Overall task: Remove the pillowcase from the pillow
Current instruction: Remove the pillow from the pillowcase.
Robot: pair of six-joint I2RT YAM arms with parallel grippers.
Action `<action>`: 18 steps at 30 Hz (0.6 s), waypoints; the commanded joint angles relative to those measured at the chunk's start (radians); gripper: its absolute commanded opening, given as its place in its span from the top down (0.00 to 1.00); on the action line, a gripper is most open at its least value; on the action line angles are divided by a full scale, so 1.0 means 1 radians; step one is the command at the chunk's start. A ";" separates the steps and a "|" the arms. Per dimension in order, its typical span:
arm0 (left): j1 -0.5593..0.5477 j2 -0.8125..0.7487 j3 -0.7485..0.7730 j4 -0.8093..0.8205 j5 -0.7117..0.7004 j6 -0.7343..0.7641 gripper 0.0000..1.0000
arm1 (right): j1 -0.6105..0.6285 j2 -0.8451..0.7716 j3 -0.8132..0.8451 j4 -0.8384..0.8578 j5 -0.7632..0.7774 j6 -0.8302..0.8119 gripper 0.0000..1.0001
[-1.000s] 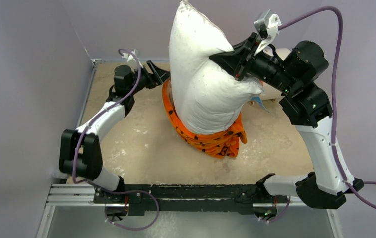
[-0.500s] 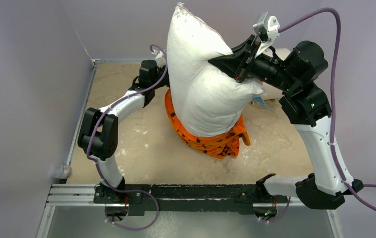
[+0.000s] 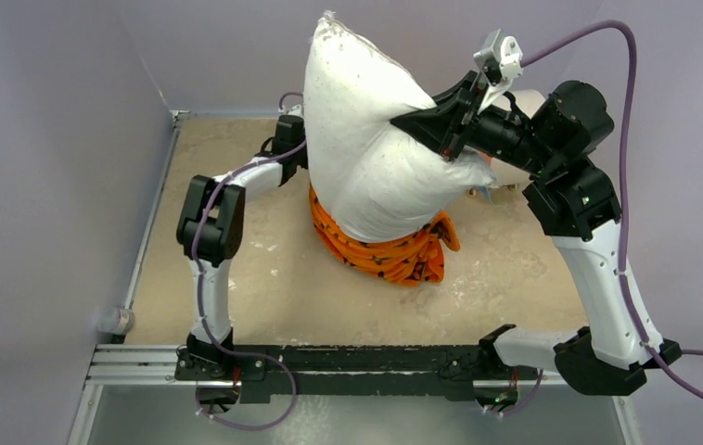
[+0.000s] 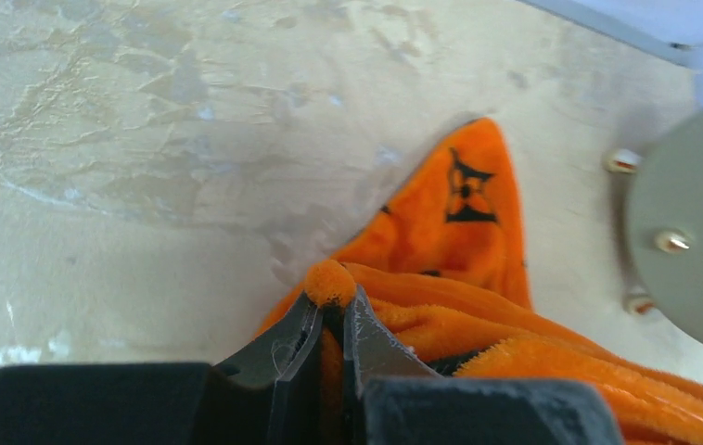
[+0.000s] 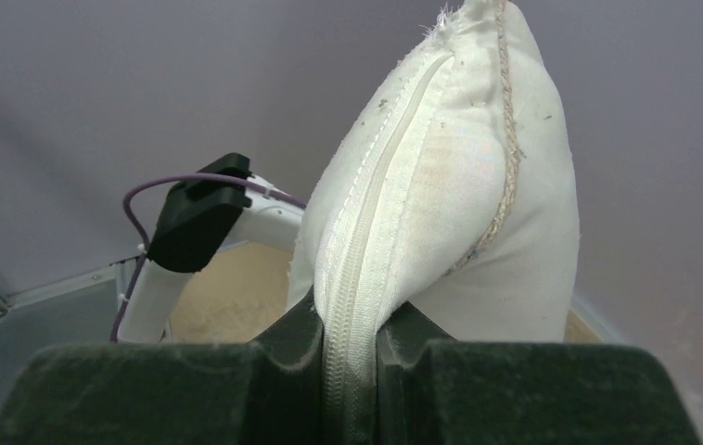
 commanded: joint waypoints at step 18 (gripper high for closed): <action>-0.098 0.252 0.015 0.385 -0.227 0.143 0.44 | -0.001 -0.172 -0.050 0.125 -0.071 0.016 1.00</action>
